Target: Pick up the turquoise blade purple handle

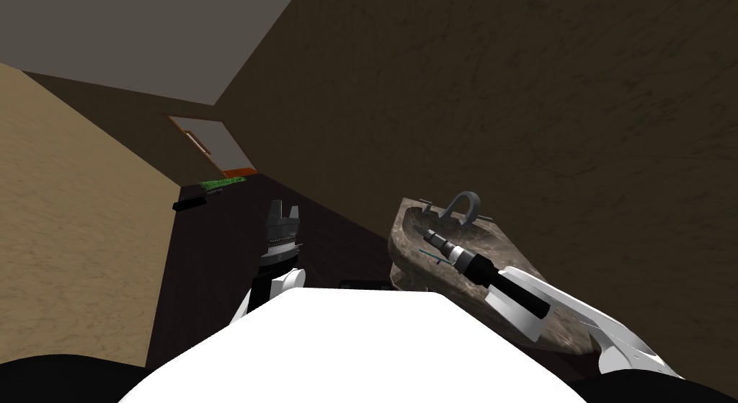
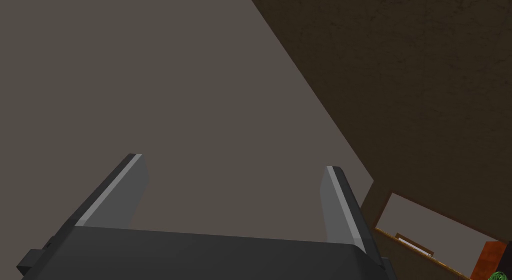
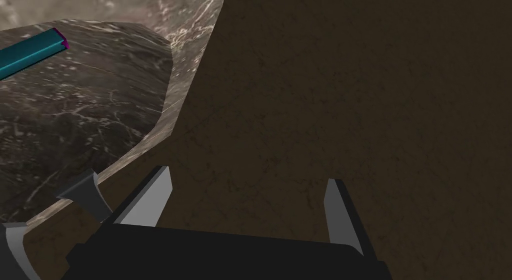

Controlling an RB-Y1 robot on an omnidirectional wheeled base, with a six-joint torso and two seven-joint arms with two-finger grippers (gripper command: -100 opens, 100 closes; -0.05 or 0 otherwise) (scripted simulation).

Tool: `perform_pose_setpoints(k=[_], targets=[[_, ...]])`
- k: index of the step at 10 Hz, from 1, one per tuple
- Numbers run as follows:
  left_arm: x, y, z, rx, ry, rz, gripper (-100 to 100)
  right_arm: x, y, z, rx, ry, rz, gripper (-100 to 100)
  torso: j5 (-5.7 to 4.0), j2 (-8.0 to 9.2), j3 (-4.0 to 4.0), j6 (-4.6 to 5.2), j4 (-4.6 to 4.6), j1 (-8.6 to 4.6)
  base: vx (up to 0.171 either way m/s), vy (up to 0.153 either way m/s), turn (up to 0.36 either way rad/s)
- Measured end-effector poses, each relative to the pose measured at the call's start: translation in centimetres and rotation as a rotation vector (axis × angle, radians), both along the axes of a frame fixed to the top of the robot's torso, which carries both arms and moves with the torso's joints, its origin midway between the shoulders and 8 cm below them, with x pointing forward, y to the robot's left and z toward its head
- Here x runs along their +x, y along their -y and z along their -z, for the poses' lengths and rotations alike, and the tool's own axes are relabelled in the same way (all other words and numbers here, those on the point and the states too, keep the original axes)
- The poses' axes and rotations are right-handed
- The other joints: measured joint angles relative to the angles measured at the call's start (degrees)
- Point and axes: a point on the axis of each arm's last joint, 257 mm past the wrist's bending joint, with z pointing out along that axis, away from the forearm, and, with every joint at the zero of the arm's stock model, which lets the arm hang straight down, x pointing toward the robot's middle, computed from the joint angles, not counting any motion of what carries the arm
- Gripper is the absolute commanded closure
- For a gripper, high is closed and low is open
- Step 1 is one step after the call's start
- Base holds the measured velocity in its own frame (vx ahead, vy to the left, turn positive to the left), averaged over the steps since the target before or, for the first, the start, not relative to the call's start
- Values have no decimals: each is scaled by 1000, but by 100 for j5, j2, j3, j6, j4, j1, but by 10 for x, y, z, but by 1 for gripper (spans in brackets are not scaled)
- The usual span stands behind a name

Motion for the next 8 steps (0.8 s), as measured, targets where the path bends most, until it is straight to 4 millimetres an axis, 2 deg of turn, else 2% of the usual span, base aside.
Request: perform_pose_setpoints(k=[5,8], targets=[[0,0,0,0,0,0,0,-8,7,27,-156,-74,-60,-100,-1,4,2,0,1,-2,3,23,-3],[0,0,0,0,0,0,0,-14,21,47,-274,-126,-95,-100,0,5,3,1,1,2,-4,33,-6]])
